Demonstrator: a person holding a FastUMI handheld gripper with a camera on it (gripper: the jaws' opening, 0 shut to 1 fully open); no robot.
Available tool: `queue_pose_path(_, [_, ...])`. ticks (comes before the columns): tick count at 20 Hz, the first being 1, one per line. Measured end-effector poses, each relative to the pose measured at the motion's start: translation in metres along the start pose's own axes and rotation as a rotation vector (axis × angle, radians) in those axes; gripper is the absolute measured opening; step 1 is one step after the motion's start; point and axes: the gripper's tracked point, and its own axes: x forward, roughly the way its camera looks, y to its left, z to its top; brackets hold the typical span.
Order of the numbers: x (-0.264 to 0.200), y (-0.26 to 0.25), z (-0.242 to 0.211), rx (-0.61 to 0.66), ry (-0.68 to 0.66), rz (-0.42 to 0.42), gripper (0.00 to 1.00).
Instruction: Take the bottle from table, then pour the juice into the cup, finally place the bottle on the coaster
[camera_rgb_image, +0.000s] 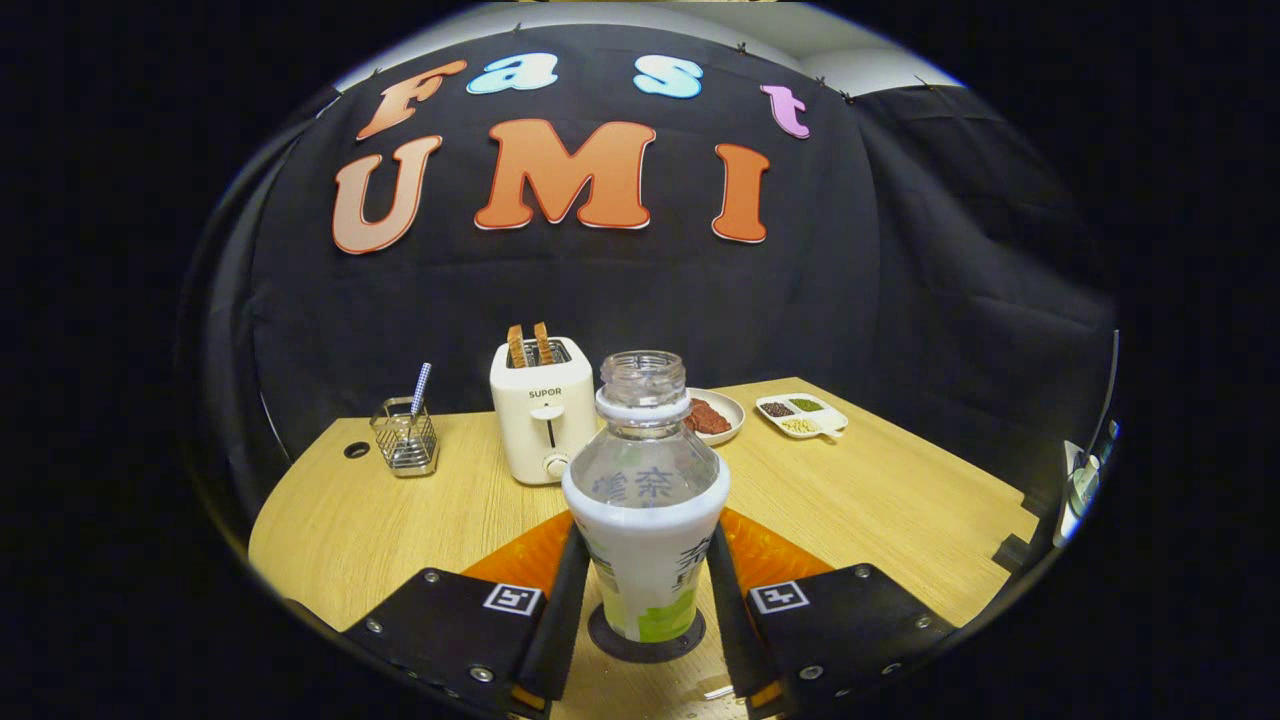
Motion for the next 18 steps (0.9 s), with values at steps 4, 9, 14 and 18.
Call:
queue_pose_path(4, [0.008, 0.006, -0.024, 0.02, 0.036, 0.01, 0.63])
queue_pose_path(9, [0.004, 0.001, -0.026, 0.065, 0.012, 0.002, 0.65])
queue_pose_path(14, [-0.003, 0.0, -0.032, 0.143, 0.011, 0.036, 0.71])
queue_pose_path(18, [-0.015, -0.007, -0.024, 0.118, -0.037, 0.029, 0.89])
